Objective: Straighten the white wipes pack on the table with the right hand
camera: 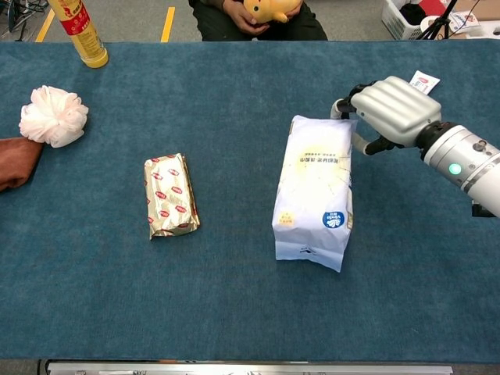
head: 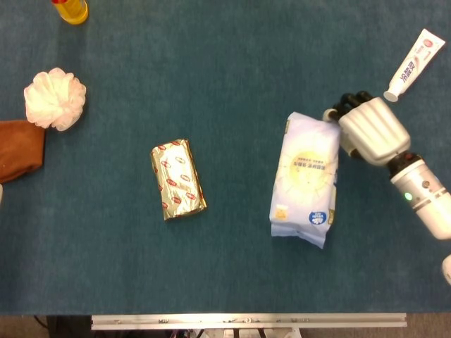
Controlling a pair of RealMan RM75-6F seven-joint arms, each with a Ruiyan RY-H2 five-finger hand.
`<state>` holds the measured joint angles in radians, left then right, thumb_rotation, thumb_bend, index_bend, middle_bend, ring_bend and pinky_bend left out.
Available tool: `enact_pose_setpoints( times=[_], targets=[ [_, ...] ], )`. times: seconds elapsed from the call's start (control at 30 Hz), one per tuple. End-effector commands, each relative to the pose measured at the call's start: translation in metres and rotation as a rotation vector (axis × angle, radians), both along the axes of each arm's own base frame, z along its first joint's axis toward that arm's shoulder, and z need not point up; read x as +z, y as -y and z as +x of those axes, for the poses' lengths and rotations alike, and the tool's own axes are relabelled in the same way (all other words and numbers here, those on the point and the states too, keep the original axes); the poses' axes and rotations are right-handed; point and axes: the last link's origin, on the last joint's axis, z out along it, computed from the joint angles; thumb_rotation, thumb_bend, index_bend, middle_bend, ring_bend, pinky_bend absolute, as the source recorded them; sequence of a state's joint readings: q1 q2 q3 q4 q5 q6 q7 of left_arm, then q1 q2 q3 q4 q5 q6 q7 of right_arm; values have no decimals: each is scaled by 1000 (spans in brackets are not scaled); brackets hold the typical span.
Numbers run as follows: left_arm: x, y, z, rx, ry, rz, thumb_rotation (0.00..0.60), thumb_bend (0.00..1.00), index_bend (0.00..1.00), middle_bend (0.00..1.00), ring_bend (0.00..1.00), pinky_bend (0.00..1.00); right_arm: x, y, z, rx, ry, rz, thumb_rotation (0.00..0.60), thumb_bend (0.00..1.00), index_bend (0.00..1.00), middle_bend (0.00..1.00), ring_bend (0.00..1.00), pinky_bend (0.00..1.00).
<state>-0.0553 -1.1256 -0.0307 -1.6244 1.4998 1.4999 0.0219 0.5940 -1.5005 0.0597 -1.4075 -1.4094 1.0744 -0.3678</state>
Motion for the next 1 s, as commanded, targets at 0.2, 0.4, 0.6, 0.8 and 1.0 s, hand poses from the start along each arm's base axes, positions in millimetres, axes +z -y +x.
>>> enact_pose_setpoints(
  times=[0.2, 0.4, 0.6, 0.8, 1.0],
  targets=[
    [-3, 0, 1, -6, 9, -8, 600, 346, 245, 244, 187, 248, -9, -14, 1, -5, -4, 21, 600, 447, 752, 481, 299, 351],
    [2, 3, 2, -7, 12, 8, 600, 346, 245, 246, 187, 248, -9, -18, 12, 28, -40, 55, 600, 440, 456, 449, 300, 351],
    [2, 4, 2, -4, 8, 6, 600, 346, 245, 246, 187, 248, 3, -15, 3, -4, -79, 49, 600, 439, 160, 408, 276, 359],
    [-1, 2, 4, -13, 10, -1, 600, 346, 245, 246, 187, 248, 13, -12, -2, -34, -78, 44, 600, 421, 30, 392, 257, 364],
    [-1, 3, 4, -11, 9, -1, 600, 345, 245, 246, 187, 248, 4, -16, 3, -21, -78, 93, 600, 419, 140, 392, 257, 364]
  ],
)
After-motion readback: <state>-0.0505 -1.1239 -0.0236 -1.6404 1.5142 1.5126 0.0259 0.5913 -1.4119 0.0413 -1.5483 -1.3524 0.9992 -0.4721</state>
